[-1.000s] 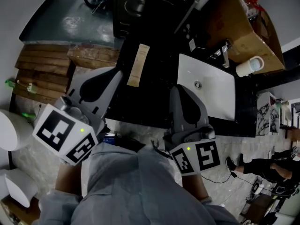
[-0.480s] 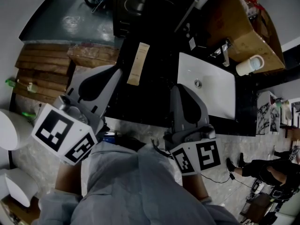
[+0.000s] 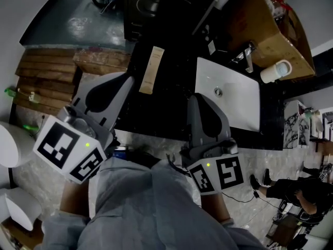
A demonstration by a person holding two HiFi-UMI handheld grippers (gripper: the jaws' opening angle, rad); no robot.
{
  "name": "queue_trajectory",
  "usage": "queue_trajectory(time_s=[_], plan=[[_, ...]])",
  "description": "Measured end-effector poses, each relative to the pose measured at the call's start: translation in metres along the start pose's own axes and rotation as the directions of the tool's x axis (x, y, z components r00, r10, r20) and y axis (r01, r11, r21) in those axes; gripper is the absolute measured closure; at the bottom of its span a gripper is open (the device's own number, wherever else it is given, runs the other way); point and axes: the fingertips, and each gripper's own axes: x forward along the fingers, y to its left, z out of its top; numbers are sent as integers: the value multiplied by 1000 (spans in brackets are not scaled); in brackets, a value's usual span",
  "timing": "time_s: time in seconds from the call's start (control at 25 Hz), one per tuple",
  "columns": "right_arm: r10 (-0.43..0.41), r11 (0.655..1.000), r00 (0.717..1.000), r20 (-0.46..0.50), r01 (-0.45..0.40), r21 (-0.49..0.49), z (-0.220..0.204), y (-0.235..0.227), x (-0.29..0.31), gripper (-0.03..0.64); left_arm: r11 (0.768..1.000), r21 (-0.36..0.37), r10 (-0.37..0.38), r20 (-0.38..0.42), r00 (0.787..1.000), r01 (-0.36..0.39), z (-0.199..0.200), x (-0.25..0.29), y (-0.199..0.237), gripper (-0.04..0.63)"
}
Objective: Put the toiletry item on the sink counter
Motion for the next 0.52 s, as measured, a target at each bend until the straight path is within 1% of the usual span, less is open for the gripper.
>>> queue_trajectory(time_s=[0.52], plan=[[3, 1000, 1000, -5, -3, 0, -2, -1, 3, 620, 1000, -10, 1, -3, 1000, -1, -2, 1, 3, 591]])
